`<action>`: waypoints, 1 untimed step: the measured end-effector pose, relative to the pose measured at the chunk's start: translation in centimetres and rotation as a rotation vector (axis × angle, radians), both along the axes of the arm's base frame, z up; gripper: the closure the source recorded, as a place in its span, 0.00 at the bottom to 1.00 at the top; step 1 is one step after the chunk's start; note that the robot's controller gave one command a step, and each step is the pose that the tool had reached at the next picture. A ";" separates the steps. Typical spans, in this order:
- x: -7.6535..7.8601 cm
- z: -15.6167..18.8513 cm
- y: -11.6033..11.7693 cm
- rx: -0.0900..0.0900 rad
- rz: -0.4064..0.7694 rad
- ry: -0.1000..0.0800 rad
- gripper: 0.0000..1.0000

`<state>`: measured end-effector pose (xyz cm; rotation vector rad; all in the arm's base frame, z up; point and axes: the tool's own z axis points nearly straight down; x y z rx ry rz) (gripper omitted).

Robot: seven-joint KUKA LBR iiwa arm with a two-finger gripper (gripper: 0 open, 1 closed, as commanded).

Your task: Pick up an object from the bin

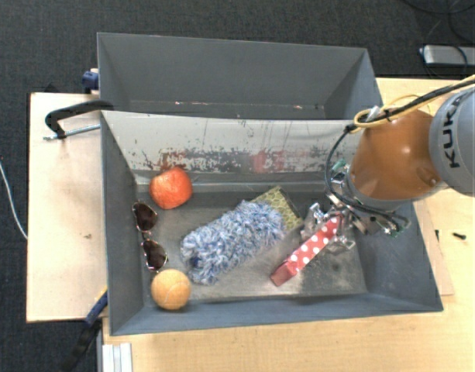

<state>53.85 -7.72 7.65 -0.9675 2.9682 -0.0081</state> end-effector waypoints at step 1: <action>0.3 3.6 0.6 0.001 -0.001 0.022 1.00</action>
Offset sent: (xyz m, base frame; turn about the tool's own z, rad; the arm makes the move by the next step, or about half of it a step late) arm 0.0027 0.0144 0.1604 0.0288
